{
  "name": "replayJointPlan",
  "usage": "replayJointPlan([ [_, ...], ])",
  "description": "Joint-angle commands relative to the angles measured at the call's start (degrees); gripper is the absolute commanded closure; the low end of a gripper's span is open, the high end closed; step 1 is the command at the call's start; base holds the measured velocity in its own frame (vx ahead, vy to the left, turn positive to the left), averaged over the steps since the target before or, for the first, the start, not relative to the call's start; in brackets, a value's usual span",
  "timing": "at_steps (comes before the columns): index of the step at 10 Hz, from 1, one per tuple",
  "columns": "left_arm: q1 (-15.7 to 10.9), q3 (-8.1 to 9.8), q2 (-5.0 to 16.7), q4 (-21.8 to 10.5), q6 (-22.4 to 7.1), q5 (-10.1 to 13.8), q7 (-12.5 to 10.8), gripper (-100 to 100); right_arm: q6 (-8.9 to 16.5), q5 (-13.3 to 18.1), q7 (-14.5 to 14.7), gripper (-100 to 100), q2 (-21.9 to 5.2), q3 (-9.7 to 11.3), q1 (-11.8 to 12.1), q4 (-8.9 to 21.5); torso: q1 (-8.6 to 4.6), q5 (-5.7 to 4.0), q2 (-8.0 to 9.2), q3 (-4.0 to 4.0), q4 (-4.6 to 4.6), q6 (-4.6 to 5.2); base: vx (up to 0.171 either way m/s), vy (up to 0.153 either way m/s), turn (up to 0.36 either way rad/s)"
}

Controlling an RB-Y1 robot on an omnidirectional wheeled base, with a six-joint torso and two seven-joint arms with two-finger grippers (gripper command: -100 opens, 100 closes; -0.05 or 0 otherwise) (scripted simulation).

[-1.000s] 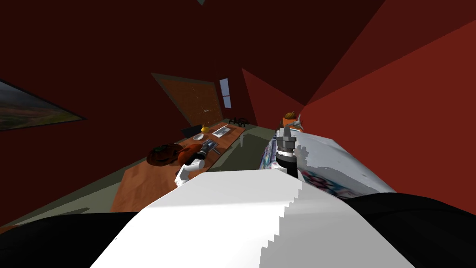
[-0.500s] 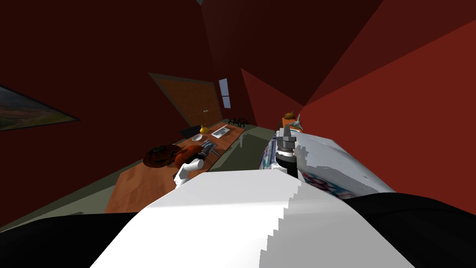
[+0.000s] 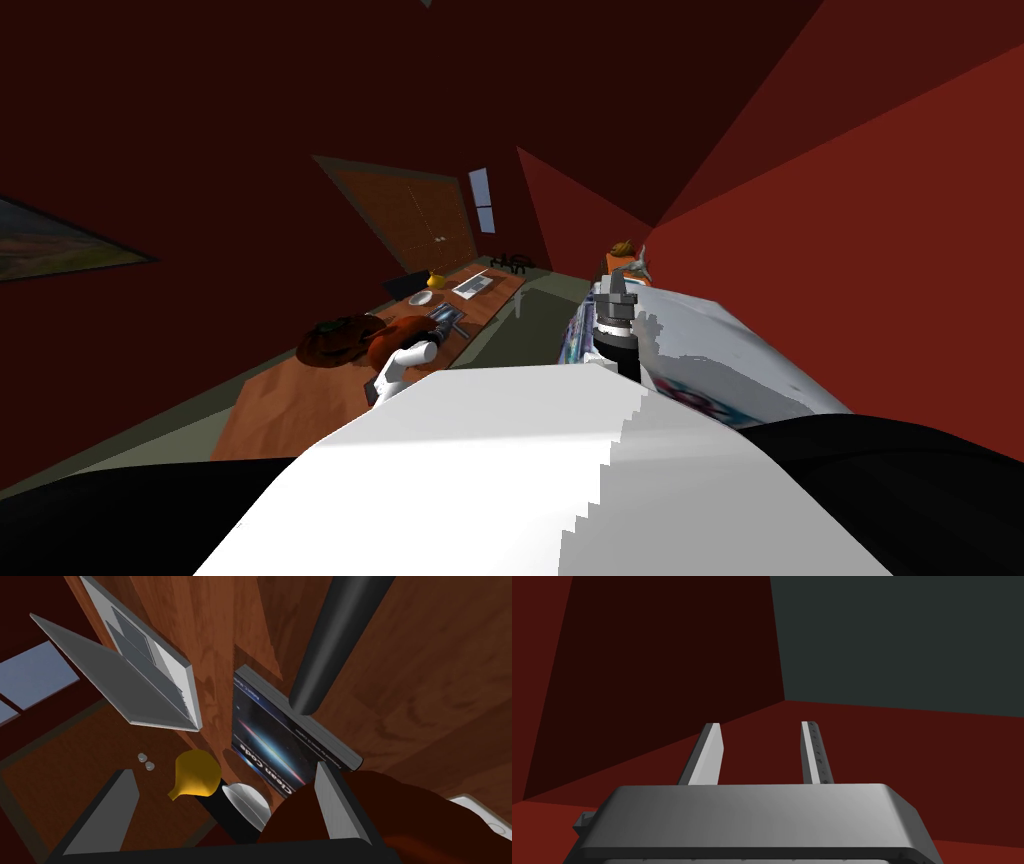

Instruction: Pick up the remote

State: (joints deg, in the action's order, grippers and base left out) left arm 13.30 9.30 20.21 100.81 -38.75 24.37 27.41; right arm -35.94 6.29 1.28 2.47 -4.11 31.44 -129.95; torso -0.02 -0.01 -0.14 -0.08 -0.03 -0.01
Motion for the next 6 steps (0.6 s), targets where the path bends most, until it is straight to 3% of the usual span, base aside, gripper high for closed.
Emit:
replayJointPlan([
  [1,-0.4,-0.32,1.35,-1.72,-2.86,1.54,1.73,-100,0.0,0.0,0.0,0,0.0,0.0,0.0,0.0,0.0,0.0,0.0,0.0,0.0,0.0,0.049,-0.002,-0.028],
  [2,-0.4,-0.32,1.35,-1.72,-3.4,1.54,1.73,-100,0.0,0.0,0.0,0,0.0,0.0,0.0,0.0,0.02,0.0,-0.04,-0.02,0.0,0.0,0.047,-0.011,-0.016],
  [4,-1.03,-1.23,3.97,-4.91,-7.63,4.46,5.1,-100,0.0,0.0,0.0,0,0.0,0.0,0.0,0.0,-0.07,-0.01,-0.13,-0.07,-0.02,0.01,0.09,-0.04,-0.036],
  [5,-1.03,-1.23,3.97,-5.23,-8.83,4.46,5.1,-100,0.0,0.0,0.0,0,0.0,0.0,0.01,0.0,-0.15,-0.02,-0.24,-0.13,-0.05,0.01,0.102,-0.032,-0.013],
  [6,-1.28,-1.76,5.26,-6.96,-10.47,5.88,6.72,-100,0.0,0.0,0.0,0,0.0,0.0,0.01,0.0,-0.11,-0.03,-0.25,-0.14,-0.05,0.0,0.101,-0.015,-0.024],
])
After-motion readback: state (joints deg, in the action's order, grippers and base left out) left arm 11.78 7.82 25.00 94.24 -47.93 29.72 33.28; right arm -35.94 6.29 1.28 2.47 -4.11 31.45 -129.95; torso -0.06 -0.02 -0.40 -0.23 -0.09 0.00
